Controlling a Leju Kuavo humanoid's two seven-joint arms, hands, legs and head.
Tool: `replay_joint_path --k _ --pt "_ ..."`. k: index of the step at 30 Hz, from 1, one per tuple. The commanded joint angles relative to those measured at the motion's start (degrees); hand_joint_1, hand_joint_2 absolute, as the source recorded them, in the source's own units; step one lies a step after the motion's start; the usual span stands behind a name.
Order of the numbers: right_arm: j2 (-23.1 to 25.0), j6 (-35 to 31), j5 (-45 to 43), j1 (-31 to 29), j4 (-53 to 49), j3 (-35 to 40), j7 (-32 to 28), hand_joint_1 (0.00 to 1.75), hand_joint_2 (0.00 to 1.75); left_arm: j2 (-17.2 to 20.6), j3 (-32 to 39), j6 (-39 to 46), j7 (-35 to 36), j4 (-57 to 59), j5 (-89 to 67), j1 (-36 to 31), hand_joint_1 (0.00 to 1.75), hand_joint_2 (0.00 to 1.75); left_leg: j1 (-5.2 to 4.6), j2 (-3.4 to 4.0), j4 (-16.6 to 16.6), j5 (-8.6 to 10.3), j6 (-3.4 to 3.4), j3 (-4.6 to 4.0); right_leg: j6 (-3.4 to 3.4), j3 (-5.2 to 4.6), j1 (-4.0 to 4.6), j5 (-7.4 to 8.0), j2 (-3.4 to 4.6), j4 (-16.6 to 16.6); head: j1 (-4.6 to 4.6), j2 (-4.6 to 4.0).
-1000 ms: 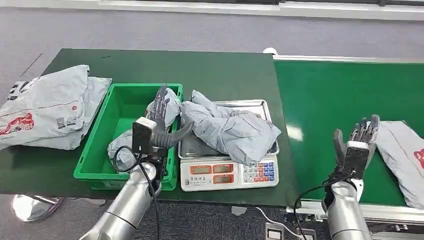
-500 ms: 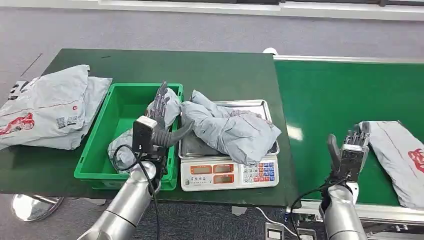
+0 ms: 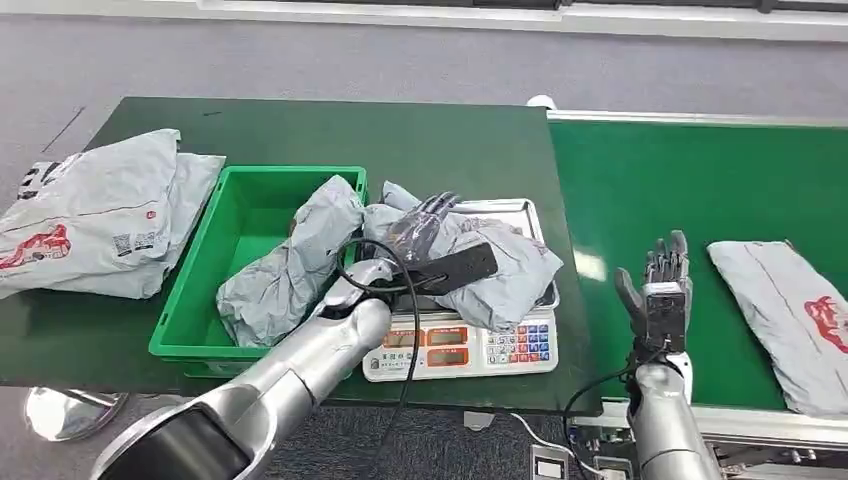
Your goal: Moved the parcel from conveyor to table for the left to box.
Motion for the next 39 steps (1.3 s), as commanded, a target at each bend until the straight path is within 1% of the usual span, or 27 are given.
replay_joint_path --k 1,2,3,4,6,12,13,15,20,23,26,27,29,30,31,32,33,34,35,36,37,38,39 --pt "2.1 1.1 0.6 -2.1 3.1 -5.5 0.1 0.0 1.75 0.3 -6.0 -3.2 3.1 6.8 -1.8 -3.7 0.0 1.75 0.08 0.18 0.0 -0.07 -0.04 0.18 -0.07 0.16 0.09 0.01 0.19 -0.1 0.0 0.0" --pt "2.3 1.4 0.8 -1.8 2.6 -6.1 0.1 0.0 1.75 0.3 -6.5 -2.3 4.4 6.6 -2.6 -3.3 0.0 1.75 0.1 0.21 -0.1 -0.08 -0.06 0.27 -0.09 0.27 0.11 0.01 0.22 -0.2 0.0 0.0" --pt "2.4 1.7 0.7 -1.6 2.1 -6.2 0.1 0.0 1.75 0.3 -6.8 -2.8 5.1 6.5 -2.8 -3.1 0.0 1.75 0.05 0.09 0.0 -0.03 -0.03 0.09 -0.04 0.09 0.05 0.01 0.1 0.0 0.0 0.0" --pt "2.5 1.6 0.8 -1.4 1.8 -6.5 0.1 0.0 1.75 0.3 -7.2 -3.2 5.9 6.3 -2.9 -2.9 0.0 1.75 0.07 0.11 -0.1 -0.05 -0.04 0.2 -0.06 0.2 0.07 0.0 0.12 -0.1 0.0 0.0" --pt "2.6 1.8 1.2 -1.4 1.5 -6.8 0.1 0.0 1.75 0.3 -8.4 -3.0 6.5 6.3 -3.7 -2.8 0.0 1.75 0.04 0.09 0.0 -0.04 -0.03 0.1 -0.04 0.11 0.03 0.0 0.1 0.0 0.0 0.0" --pt "2.6 1.8 1.2 -1.4 1.5 -6.8 0.1 0.0 1.75 0.3 -8.4 -3.0 6.5 6.3 -3.7 -2.8 0.0 1.75 0.03 0.1 0.0 -0.03 -0.03 0.1 -0.06 0.1 0.02 0.0 0.11 0.0 0.0 0.0" --pt "2.6 1.8 1.2 -1.4 1.5 -6.8 0.1 0.0 1.75 0.3 -8.4 -3.0 6.5 6.3 -3.7 -2.8 0.0 1.75 0.05 0.15 -0.1 -0.05 -0.06 0.22 -0.09 0.21 0.05 0.01 0.17 -0.1 0.0 0.0" --pt "2.6 1.8 1.2 -1.4 1.5 -6.8 0.1 0.0 1.75 0.3 -8.4 -3.0 6.5 6.3 -3.7 -2.8 0.0 1.75 0.03 0.08 0.0 -0.02 -0.03 0.09 -0.05 0.09 0.03 0.0 0.08 0.0 0.0 0.0" --pt "2.6 1.8 1.2 -1.4 1.5 -6.8 0.1 0.0 1.75 0.3 -8.4 -3.0 6.5 6.3 -3.7 -2.8 0.0 1.75 0.07 0.16 -0.1 -0.07 -0.06 0.25 -0.09 0.25 0.07 0.0 0.18 -0.1 0.0 0.0" --pt "2.6 1.8 1.2 -1.4 1.5 -6.8 0.1 0.0 1.75 0.3 -8.4 -3.0 6.5 6.3 -3.7 -2.8 0.0 1.75 0.03 0.1 0.0 -0.04 -0.03 0.12 -0.05 0.12 0.03 0.0 0.11 -0.1 0.0 0.0" --pt "2.6 1.8 1.2 -1.4 1.5 -6.8 0.1 0.0 1.75 0.3 -8.4 -3.0 6.5 6.3 -3.7 -2.8 0.0 1.75 0.1 0.21 -0.1 -0.08 -0.07 0.33 -0.12 0.32 0.11 0.01 0.23 -0.2 0.0 0.0" --pt "2.7 1.8 1.3 -1.4 1.4 -6.8 0.1 0.0 1.75 0.3 -8.2 -3.1 6.4 6.4 -3.4 -2.9 0.0 1.75 0.04 0.12 0.0 -0.04 -0.04 0.14 -0.07 0.13 0.04 0.0 0.13 -0.1 0.0 0.0" --pt "2.8 1.9 1.5 -1.4 1.4 -6.8 0.1 0.0 1.75 0.3 -8.1 -3.5 6.2 6.4 -3.2 -2.8 0.0 1.75 0.03 0.11 0.0 -0.03 -0.04 0.12 -0.06 0.11 0.03 0.0 0.12 -0.1 0.0 0.0" --pt "2.9 1.9 1.6 -1.5 1.5 -6.8 0.1 0.0 1.75 0.3 -8.3 -4.1 6.4 6.6 -3.4 -2.9 0.0 1.75 0.1 0.22 -0.2 -0.07 -0.09 0.38 -0.14 0.38 0.11 0.03 0.24 -0.2 0.0 0.0" --pt "2.9 1.8 1.8 -1.5 1.5 -6.9 0.1 0.0 1.75 0.3 -8.6 -6.7 8.7 7.0 -3.3 -2.9 0.0 1.75 0.03 0.12 0.0 -0.04 -0.04 0.13 -0.06 0.11 0.03 0.0 0.13 0.0 0.0 0.0" --pt "3.0 1.8 1.9 -1.5 1.5 -7.0 0.1 0.0 1.75 0.3 -9.1 -7.9 10.3 7.3 -3.8 -3.0 0.0 1.75 0.06 0.18 -0.1 -0.06 -0.06 0.24 -0.09 0.22 0.06 0.0 0.19 -0.1 0.0 0.0" --pt "2.9 1.6 2.0 -1.7 1.8 -7.1 0.1 0.0 1.75 0.3 -9.8 -10.3 13.3 7.9 -4.5 -3.0 0.0 1.75 0.06 0.14 0.0 -0.05 -0.05 0.16 -0.07 0.15 0.05 0.01 0.15 -0.1 0.0 0.0" --pt "2.8 1.5 2.1 -2.1 2.5 -7.2 0.1 0.0 1.75 0.3 -9.9 -15.0 16.7 8.9 -4.6 -2.9 0.0 1.75 0.02 0.11 0.0 -0.03 -0.03 0.11 -0.05 0.11 0.02 0.01 0.12 -0.1 0.0 0.0" --pt "2.7 1.1 2.2 -2.4 2.9 -7.4 0.1 0.0 1.75 0.3 -9.1 -16.2 17.9 9.5 -4.2 -2.6 0.0 1.75 0.06 0.17 -0.1 -0.06 -0.05 0.22 -0.08 0.21 0.06 0.02 0.18 -0.1 0.0 0.0" --pt "2.6 0.9 2.2 -2.6 3.4 -7.5 0.1 0.0 1.75 0.5 -8.9 -17.3 18.3 9.7 -4.4 -2.4 0.0 1.75 0.02 0.14 0.0 -0.03 -0.03 0.13 -0.04 0.1 0.01 0.01 0.15 0.0 0.0 0.0" --pt "2.5 0.7 2.3 -2.7 3.6 -7.6 0.1 0.0 1.75 0.6 -8.4 -18.0 18.2 9.7 -4.1 -2.2 0.0 1.75 0.05 0.25 -0.1 -0.06 -0.06 0.28 -0.09 0.24 0.05 0.02 0.26 -0.1 0.0 0.0" --pt "2.5 0.6 2.2 -2.7 3.5 -7.7 0.1 0.0 1.75 0.7 -8.0 -17.9 17.9 9.5 -4.2 -2.0 0.03 1.75 0.03 0.18 -0.1 -0.05 -0.03 0.21 -0.05 0.2 0.04 0.02 0.19 -0.1 -0.02 0.0" --pt "2.5 0.5 2.0 -2.6 3.4 -7.9 0.1 0.0 1.75 0.7 -7.9 -17.5 17.8 9.4 -4.2 -2.0 0.79 1.75 0.06 0.27 -0.2 -0.05 -0.05 0.35 -0.09 0.32 0.06 0.05 0.28 -0.2 0.0 0.0"
